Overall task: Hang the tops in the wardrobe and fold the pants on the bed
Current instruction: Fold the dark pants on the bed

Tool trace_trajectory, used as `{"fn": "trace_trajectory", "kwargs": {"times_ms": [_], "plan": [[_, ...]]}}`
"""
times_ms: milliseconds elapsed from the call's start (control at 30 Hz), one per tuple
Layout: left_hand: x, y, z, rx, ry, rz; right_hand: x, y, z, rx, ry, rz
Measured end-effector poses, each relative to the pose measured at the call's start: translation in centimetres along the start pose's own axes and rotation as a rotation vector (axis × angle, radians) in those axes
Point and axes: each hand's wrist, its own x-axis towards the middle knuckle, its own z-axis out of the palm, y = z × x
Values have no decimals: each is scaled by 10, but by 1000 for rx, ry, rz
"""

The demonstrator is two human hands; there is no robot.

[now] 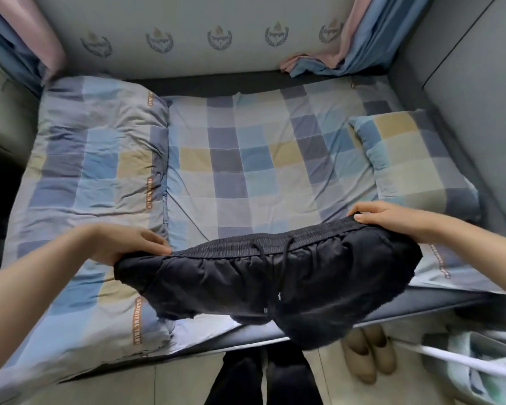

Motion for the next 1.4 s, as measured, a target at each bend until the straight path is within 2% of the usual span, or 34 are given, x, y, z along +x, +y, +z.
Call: {"fn": "trace_trajectory", "kwargs": {"times_ms": [100, 233, 300, 367, 467, 633, 700, 767, 967, 1067, 1100, 1167, 1300, 1400], "plan": [[22, 20, -13, 0, 95, 7, 32, -1, -21, -178, -12, 26], [117, 29, -39, -53, 524, 155, 128, 25, -32, -366, 162, -43], [176, 16, -46, -45, 673, 200, 178, 54, -23, -396, 293, -74], [240, -6, -45, -3, 775, 148, 230, 88, -6, -418, 411, -16], [324, -35, -31, 77, 962, 63, 293, 134, 23, -478, 461, 51], [394, -57, -18, 104, 1072, 78, 356, 173, 43, -292, 570, 111], [403, -58, -22, 205, 1138, 54, 370, 177, 45, -89, 559, 136], [403, -50, -28, 202, 1169, 99, 379, 179, 42, 77, 537, 130], [409, 1, -94, -42, 1181, 333, 422, 147, -4, 132, 652, -54], [426, 33, -122, 88, 1316, 231, 457, 128, -24, 175, 671, -70], [434, 38, -123, 138, 1324, 186, 465, 125, -26, 145, 673, -51], [452, 40, -107, 201, 1212, 165, 475, 129, -19, 78, 633, -17], [498, 0, -22, 445, 846, 40, 469, 178, 25, -57, 440, 68], [518, -31, 54, 568, 599, -25, 458, 233, 49, -83, 399, 222]]}}
